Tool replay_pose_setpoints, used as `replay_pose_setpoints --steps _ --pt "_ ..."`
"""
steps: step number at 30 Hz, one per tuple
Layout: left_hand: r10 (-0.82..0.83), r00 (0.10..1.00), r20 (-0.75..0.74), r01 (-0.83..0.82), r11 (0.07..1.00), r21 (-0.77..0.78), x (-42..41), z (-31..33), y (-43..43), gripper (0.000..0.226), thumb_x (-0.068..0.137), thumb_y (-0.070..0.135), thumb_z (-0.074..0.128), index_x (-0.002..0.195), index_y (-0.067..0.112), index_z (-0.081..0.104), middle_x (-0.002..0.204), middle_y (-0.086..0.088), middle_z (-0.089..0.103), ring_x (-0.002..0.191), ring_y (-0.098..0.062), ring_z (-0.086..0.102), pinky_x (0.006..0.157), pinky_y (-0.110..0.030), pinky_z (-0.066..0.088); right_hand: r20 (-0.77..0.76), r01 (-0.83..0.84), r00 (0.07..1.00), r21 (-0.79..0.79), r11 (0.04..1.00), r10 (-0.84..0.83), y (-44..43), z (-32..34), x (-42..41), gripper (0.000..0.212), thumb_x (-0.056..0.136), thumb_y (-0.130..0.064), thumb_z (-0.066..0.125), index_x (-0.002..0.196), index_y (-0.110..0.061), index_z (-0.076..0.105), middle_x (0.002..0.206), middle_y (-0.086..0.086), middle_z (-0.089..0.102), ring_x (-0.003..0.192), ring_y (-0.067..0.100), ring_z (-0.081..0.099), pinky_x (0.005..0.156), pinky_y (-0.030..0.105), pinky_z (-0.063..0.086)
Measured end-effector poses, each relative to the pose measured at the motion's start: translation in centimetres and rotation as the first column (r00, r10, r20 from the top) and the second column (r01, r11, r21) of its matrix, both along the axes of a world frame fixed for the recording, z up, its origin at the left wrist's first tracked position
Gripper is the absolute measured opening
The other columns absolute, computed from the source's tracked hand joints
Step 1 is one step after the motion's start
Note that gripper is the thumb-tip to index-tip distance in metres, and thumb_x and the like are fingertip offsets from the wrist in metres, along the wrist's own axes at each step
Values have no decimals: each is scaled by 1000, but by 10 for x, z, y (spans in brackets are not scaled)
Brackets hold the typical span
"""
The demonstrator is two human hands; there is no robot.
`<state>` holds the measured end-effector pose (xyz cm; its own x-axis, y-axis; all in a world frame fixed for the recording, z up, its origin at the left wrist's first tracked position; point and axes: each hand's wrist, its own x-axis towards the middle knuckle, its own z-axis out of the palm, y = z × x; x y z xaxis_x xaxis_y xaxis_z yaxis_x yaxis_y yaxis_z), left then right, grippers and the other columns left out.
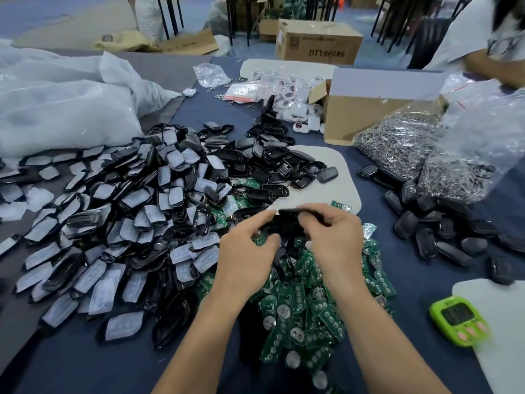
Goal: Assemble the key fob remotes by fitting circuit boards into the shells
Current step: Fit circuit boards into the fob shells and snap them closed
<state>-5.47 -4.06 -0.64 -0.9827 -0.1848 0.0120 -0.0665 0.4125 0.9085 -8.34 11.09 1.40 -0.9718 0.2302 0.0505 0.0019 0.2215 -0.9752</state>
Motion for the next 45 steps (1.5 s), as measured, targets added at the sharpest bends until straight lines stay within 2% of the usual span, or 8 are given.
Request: replay_pose_setpoints --steps 3,7,11,13,18,29,34,45 --pt "-110 994 -24 108 863 494 -2 11 3 45 100 4 64 132 37 70 128 13 73 106 3 70 87 -11 52 241 -38 950 -546 837 200 -12 11 7 31 93 2 65 81 -19 84 73 11 75 52 15 60 46 22 46" --pt "-183 981 -65 166 613 773 -1 19 0 18 97 21 66 111 22 78 124 -4 73 97 -17 70 81 -28 59 310 -118 839 -698 706 447 -18 6 17 32 102 -15 59 82 -16 84 76 15 74 54 17 61 45 23 46" --pt "-92 990 110 -40 556 830 -4 12 -12 23 106 23 52 111 20 74 112 -8 76 104 -22 72 90 -38 60 260 -237 946 144 961 195 11 -7 21 20 98 -39 64 90 -30 80 80 -6 78 60 5 65 59 19 47" --pt "-78 982 173 -99 568 817 -4 9 -19 29 113 20 41 128 17 66 114 -12 78 103 -24 75 88 -40 62 270 -251 957 587 770 107 26 -8 22 13 93 -39 70 103 -36 78 91 -15 77 68 0 63 72 20 50" --pt "-74 973 220 -136 584 800 -1 7 -20 37 116 25 33 132 14 65 103 -14 78 83 -21 73 74 -32 63 384 -413 906 725 551 175 27 -12 29 39 90 -40 76 127 -34 66 107 -13 55 106 18 58 95 39 50" --pt "-51 968 246 -171 582 795 8 5 -5 43 114 31 41 109 16 82 109 -20 78 69 -17 65 70 -26 60 195 -213 964 148 966 183 39 -11 28 20 97 -16 68 92 -30 81 68 -5 74 50 3 54 53 21 45" --pt "8 972 234 -194 588 785 11 8 7 41 111 35 46 110 10 79 90 -15 76 58 -18 58 54 -23 53 185 -248 924 -379 891 336 30 10 30 29 101 -3 59 86 -18 78 66 14 69 43 19 51 42 24 39" --pt "140 970 197 -238 698 675 13 13 11 53 108 48 43 93 16 82 74 -13 72 41 -15 40 36 -19 29 197 -239 921 -394 887 336 8 16 36 26 93 -3 70 76 -20 81 69 2 66 58 8 54 64 22 48"
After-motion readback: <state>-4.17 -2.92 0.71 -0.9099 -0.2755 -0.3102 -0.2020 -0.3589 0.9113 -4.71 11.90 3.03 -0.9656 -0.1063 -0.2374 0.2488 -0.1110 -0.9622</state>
